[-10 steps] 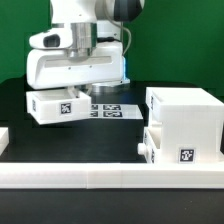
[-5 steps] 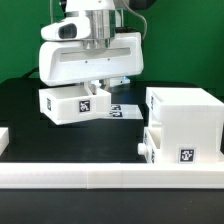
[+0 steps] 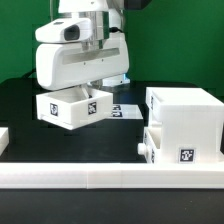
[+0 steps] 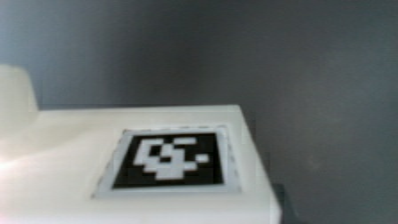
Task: Assemble drawer
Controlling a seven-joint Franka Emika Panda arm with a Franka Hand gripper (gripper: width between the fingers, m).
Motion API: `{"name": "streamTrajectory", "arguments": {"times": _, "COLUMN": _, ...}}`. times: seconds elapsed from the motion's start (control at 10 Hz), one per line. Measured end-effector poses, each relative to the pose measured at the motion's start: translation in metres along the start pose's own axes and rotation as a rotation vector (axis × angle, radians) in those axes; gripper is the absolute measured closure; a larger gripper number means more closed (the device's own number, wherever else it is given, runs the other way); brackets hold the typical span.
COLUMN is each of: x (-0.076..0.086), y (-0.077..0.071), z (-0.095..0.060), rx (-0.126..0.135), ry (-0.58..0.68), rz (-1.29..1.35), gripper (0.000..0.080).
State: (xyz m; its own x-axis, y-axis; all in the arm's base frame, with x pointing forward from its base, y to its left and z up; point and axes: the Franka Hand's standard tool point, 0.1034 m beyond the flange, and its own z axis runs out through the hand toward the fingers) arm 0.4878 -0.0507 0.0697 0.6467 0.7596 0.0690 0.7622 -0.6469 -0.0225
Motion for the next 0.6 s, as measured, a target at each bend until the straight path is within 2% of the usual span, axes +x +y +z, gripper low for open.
{"name": "streamTrajectory", "arguments": {"times": 0.1, "x": 0.007, "y": 0.004, "z": 0.000, "rx": 0.011, "ry": -0.008, "rz": -0.084, "gripper": 0.0758}}
{"name": "streamTrajectory", "arguments": {"times": 0.3, "x": 0.020, "y": 0.010, "z": -0.001, "rx": -0.006, "ry": -0.015, "rz": -0.280, "gripper": 0.0758}}
{"name": "streamTrajectory", "arguments": {"times": 0.6, "x": 0.017, "y": 0.011, "z": 0.000, "rx": -0.006, "ry": -0.026, "rz": -0.489, "gripper": 0.0758}}
